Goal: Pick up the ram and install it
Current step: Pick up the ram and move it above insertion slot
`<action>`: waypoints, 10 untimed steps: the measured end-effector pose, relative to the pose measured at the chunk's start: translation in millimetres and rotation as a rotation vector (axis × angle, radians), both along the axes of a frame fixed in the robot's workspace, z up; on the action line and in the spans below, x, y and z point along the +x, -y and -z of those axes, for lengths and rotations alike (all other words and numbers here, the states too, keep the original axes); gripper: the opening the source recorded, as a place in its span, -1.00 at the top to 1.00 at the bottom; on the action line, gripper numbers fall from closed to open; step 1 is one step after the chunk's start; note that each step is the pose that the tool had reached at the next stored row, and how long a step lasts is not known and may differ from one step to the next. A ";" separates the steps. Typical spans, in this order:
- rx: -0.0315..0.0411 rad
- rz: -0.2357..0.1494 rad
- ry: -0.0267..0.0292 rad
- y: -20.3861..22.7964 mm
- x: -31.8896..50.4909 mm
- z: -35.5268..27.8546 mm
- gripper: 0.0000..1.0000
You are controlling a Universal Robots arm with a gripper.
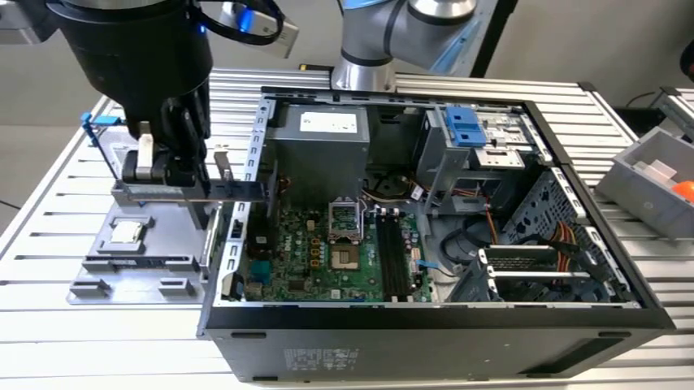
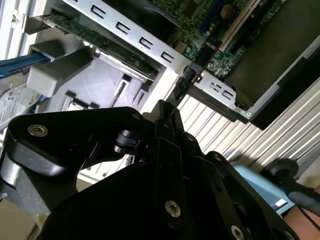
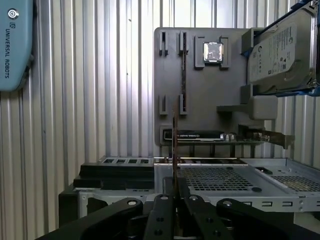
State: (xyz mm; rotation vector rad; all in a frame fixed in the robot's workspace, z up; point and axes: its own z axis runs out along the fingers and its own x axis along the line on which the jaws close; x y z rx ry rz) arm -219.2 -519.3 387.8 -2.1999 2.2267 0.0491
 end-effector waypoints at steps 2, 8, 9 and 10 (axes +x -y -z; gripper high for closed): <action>0.0001 0.000 0.0001 0.0 2.2 0.4 1.00; 0.0001 0.000 0.0000 0.0 10.1 0.5 1.00; 0.0001 0.000 0.0000 0.0 11.4 0.5 1.00; 0.0001 0.000 0.0001 0.0 12.9 0.5 1.00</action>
